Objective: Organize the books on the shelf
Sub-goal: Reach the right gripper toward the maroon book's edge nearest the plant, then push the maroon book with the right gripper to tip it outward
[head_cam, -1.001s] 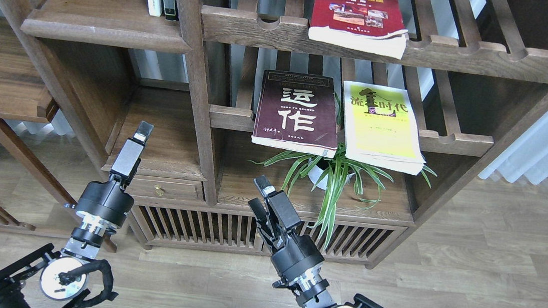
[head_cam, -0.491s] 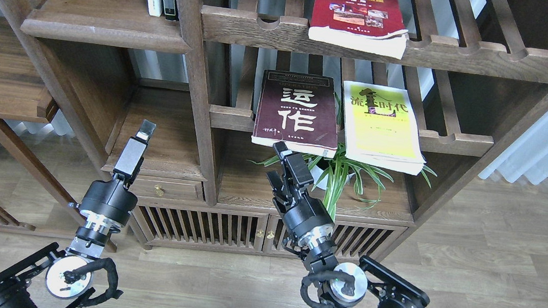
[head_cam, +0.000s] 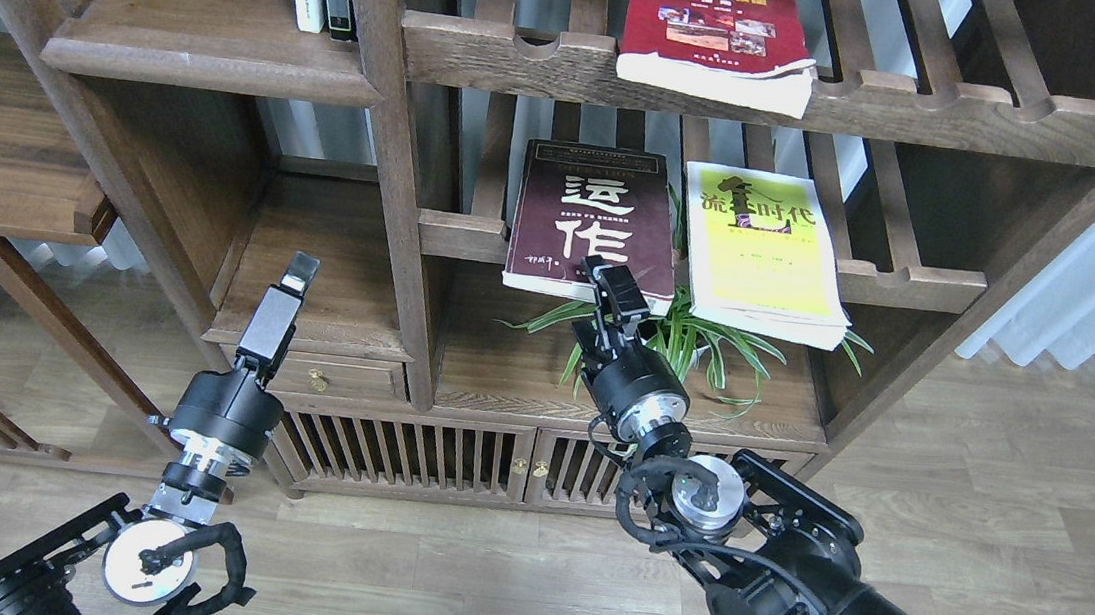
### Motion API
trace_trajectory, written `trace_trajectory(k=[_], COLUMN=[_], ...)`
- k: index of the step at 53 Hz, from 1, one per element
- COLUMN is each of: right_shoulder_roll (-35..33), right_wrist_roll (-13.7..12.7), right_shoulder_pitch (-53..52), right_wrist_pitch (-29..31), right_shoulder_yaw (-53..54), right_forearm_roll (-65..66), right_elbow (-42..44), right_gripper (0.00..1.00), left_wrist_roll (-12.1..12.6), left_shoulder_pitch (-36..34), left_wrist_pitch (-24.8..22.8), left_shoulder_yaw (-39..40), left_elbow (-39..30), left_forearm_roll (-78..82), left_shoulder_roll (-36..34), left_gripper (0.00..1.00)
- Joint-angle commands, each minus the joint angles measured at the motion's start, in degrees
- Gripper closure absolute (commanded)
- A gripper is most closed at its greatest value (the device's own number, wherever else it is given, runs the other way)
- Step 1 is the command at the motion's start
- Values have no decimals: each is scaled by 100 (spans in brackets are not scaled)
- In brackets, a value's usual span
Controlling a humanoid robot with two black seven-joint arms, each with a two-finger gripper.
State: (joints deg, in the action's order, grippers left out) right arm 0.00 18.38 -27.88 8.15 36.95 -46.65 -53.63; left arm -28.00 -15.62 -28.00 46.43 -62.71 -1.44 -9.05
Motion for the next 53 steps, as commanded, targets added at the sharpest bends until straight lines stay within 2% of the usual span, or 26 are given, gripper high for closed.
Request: trace_trajectory(k=[1,24,38,39,49,53], right_shoulder_roll=[0,0,0,0,0,0], right_wrist_roll=[7,8,7,8,78,174], right_shoulder_pitch=[-174,-429,-438,-438,-438,-438], right_wrist_pitch=[-68,-604,-613,-604,-420,-130], right_shoulder_yaw=[94,296,454,463,463,454], right_forearm_roll=[-90,-363,-372,-363,-354,-336], right_elbow=[10,274,414,414,414,414], right_gripper=[4,7,19,25,45,61], left_wrist_roll=[0,0,0,0,0,0], left_shoulder_pitch=[7,-11,-2,-2,7,7], left_wrist_pitch=[0,0,0,0,0,0], left_shoulder_yaw=[-20,-29,-29,-38,-55,-55], left_elbow=[4,22,48,57,84,84], left_forearm_roll=[3,3,12,12,3,12], left_shoulder_roll=[9,79,88,88,88,96], left_gripper=[0,0,0,0,0,0])
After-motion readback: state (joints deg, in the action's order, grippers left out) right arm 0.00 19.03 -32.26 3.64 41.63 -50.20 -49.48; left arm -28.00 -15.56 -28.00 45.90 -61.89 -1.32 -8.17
